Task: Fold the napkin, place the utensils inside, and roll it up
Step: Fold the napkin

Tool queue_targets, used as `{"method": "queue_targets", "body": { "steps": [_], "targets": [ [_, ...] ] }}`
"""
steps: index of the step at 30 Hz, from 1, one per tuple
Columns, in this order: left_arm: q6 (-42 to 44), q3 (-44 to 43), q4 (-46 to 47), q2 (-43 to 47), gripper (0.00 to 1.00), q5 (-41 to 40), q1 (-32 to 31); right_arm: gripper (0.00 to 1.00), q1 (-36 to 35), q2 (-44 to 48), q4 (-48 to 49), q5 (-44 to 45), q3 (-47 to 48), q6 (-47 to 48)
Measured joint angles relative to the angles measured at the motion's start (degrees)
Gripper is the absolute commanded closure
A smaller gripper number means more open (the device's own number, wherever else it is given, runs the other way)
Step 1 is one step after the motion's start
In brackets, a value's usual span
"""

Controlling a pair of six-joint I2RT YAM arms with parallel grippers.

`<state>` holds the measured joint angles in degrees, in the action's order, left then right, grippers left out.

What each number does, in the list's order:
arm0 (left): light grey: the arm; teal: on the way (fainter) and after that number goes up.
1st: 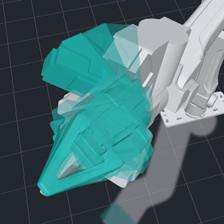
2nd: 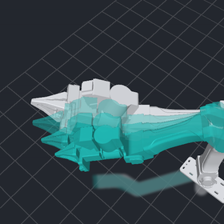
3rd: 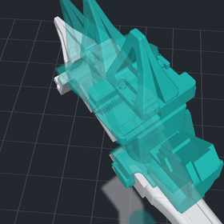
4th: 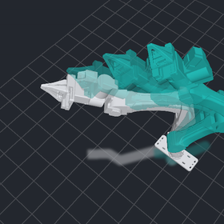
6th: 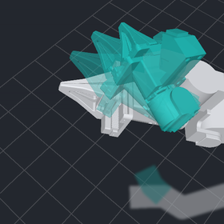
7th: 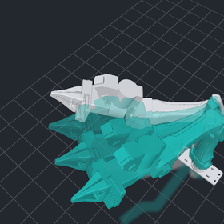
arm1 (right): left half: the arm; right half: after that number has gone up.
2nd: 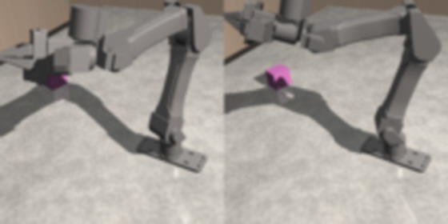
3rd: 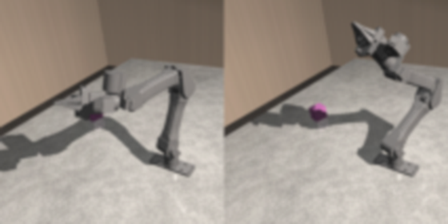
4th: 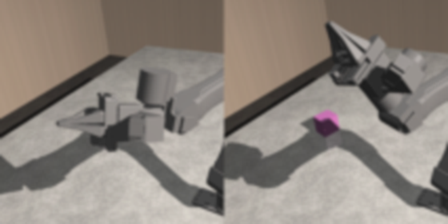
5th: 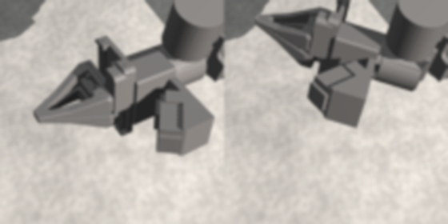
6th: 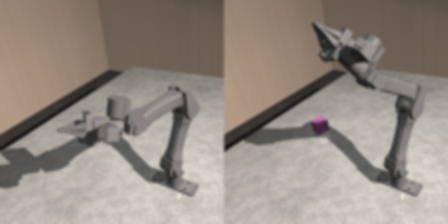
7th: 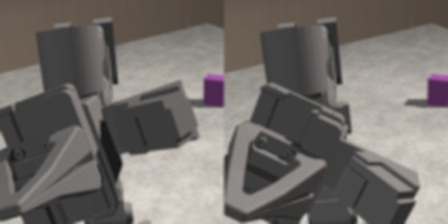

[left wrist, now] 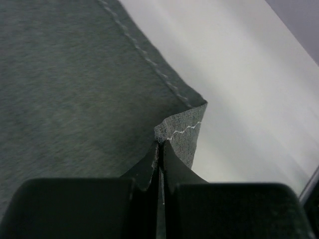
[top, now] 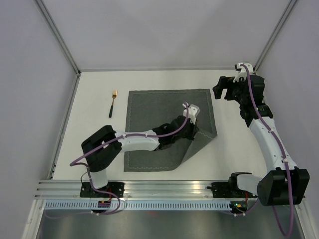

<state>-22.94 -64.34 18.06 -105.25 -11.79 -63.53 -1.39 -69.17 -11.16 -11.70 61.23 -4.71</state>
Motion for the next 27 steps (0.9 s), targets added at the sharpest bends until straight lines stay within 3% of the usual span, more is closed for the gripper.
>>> {"method": "queue_targets", "body": {
  "steps": [13,27],
  "targets": [
    [-3.7,1.2,-8.7,6.8,0.98,-1.6,20.0,0.02,0.0,0.0,0.0,-0.6,0.0,0.0],
    [-3.6,0.0,-14.5,7.1,0.98,1.6,35.5,0.02,0.0,-0.3,0.0,-2.2,0.0,-0.3]
  ]
}}
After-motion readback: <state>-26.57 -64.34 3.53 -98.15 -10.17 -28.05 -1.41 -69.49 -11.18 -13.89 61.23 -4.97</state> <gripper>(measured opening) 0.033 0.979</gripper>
